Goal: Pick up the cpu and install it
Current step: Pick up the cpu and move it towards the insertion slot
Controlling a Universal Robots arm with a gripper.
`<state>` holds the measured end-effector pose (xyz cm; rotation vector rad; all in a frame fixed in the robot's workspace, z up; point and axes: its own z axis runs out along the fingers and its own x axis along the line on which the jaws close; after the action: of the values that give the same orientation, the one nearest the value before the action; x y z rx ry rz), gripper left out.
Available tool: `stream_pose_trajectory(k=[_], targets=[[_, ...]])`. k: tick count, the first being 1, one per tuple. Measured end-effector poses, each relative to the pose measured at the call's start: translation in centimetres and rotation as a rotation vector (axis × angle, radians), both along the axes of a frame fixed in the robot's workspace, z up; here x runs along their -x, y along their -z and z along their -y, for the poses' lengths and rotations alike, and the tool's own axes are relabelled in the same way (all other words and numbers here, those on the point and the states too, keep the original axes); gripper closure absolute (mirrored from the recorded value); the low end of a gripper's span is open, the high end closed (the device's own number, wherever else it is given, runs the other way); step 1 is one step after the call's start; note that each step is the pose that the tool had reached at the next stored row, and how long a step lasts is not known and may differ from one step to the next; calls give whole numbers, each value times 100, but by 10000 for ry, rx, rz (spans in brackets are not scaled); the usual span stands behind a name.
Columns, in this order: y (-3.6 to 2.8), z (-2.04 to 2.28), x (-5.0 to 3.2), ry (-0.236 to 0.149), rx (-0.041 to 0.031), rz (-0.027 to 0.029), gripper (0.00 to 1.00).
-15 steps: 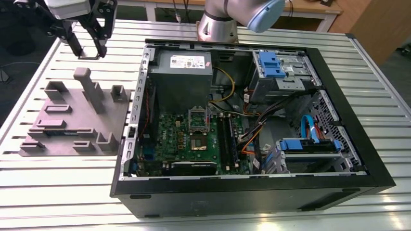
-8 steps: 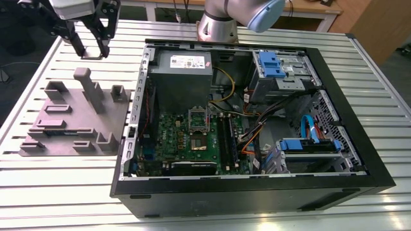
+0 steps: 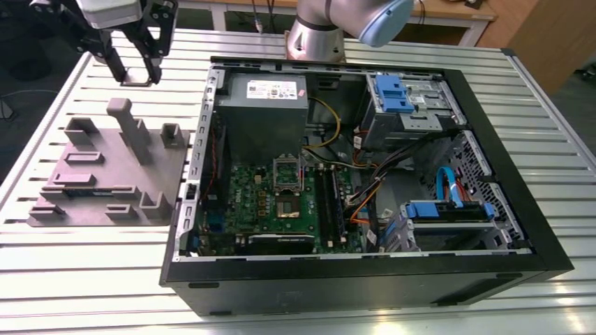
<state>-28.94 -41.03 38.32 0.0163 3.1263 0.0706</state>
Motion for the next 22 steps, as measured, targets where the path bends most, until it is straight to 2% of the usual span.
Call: stream_pose_trajectory(k=[22], targets=[[-1,0,-57,-1,2,-2,53]])
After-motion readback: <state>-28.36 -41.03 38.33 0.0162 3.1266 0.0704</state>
